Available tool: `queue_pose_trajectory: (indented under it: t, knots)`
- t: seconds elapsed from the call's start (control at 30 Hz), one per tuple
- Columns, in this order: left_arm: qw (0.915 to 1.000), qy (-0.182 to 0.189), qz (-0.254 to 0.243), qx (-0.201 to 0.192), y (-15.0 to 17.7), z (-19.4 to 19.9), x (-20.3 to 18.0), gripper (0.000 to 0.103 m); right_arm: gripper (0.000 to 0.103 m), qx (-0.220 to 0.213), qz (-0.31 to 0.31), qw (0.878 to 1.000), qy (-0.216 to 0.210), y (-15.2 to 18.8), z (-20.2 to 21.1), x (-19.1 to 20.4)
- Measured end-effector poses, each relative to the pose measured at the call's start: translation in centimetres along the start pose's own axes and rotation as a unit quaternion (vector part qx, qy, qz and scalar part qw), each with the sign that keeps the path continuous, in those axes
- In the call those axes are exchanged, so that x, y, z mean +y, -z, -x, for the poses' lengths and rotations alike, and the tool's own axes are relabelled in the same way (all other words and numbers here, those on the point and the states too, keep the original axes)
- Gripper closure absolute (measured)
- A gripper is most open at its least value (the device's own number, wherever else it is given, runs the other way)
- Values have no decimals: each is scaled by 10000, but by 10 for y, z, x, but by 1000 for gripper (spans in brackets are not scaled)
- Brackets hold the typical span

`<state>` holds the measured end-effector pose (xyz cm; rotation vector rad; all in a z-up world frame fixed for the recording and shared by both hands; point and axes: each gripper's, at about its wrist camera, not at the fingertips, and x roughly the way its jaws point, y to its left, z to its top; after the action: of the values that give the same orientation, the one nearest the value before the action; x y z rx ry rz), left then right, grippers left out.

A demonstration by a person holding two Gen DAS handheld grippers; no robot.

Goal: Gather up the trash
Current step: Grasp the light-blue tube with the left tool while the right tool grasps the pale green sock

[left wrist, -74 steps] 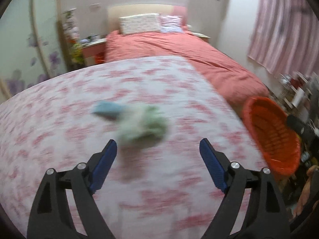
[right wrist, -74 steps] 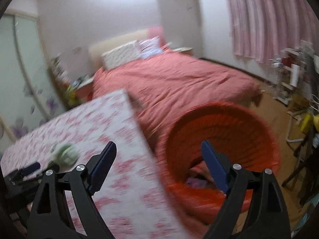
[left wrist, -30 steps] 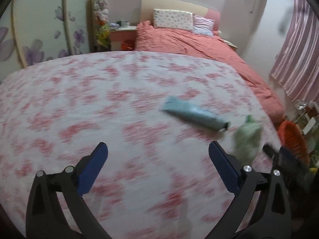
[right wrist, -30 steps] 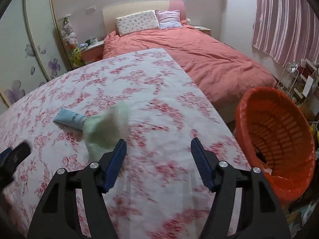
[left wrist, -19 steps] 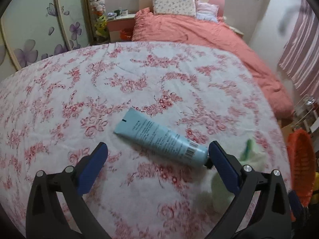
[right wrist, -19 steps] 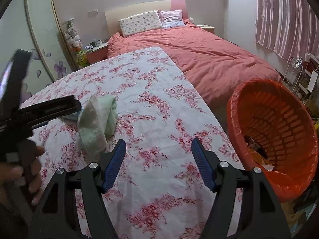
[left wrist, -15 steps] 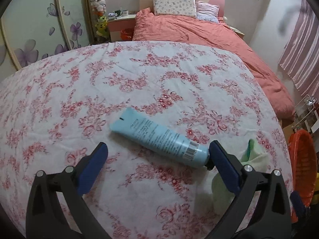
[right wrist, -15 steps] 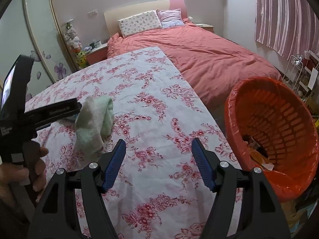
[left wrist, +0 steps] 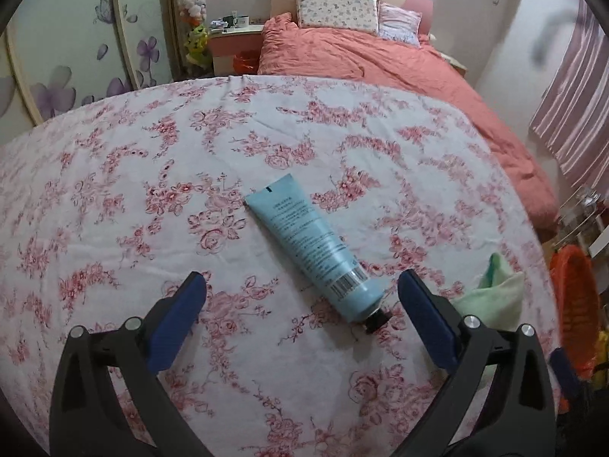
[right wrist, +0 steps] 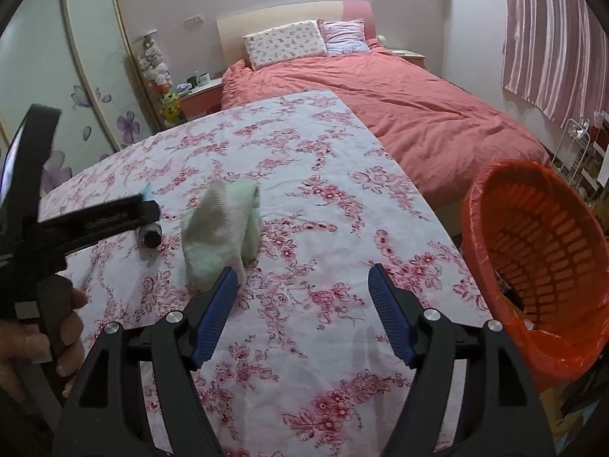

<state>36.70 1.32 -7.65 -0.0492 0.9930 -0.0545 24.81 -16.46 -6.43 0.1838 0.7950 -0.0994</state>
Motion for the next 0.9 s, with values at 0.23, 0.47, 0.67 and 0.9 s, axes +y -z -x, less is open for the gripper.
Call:
queue_pose_trajectory:
  t: [0.23,0.47,0.67,0.9]
  knots:
    - [9997,-219,-116,-20,11,1,24,28,32,-8,-18,10000,-38,-1,-2,1]
    - [9996,80,-173,-197,3,0,19,38,32,23,52,9999,-106,-1,-5,8]
    - [9973,185,-655,-285,1,-6,-3,65,32,47,18,9999,-101,-1,-5,4]
    - [9970,119,-686,-332,14,3,17,76,32,68,28,9997,-213,-1,-5,8]
